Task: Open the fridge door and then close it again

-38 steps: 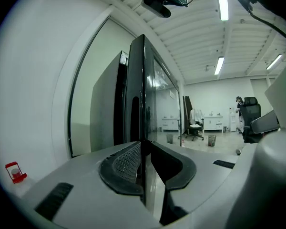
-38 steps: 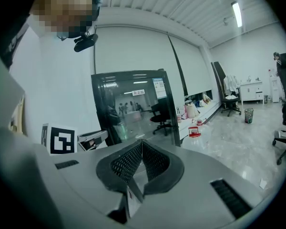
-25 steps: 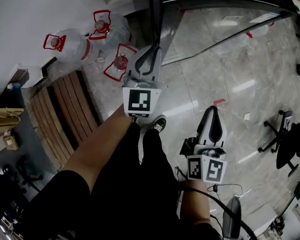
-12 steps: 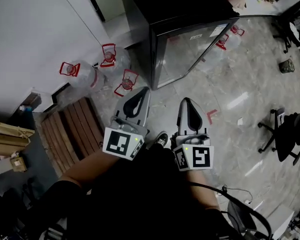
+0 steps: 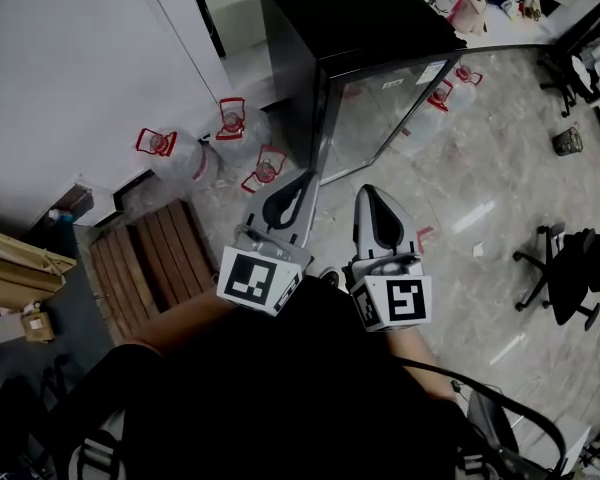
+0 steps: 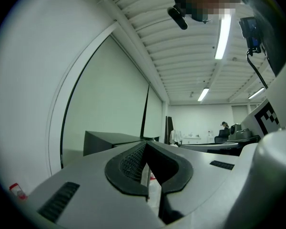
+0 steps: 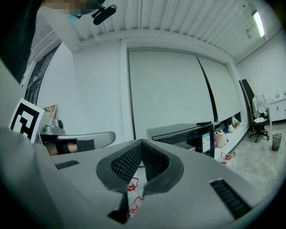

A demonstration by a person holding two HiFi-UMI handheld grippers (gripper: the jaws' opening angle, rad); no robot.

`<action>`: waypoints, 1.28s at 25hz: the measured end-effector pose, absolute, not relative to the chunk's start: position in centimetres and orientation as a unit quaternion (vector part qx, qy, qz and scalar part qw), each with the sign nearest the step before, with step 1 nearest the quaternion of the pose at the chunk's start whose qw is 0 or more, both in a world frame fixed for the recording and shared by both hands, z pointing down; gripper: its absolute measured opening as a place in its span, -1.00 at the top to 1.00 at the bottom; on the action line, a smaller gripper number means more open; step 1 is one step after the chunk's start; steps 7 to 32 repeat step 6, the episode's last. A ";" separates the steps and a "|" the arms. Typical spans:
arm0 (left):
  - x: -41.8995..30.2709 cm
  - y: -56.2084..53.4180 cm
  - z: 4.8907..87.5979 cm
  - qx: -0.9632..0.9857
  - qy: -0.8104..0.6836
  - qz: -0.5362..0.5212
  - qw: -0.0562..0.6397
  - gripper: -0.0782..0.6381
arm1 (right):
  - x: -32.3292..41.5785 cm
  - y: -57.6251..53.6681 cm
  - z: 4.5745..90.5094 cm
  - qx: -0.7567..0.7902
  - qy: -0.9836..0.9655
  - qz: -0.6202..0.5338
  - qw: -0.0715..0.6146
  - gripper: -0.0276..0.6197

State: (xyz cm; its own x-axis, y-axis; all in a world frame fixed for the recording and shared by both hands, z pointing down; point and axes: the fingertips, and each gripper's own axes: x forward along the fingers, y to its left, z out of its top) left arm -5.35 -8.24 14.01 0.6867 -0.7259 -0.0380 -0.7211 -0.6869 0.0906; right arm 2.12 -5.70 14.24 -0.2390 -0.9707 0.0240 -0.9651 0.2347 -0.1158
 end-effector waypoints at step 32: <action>-6.5 -7.7 13.0 0.911 -0.410 -0.033 0.030 0.76 | 0.7 -5.2 12.9 -0.602 0.798 -0.035 0.010 0.87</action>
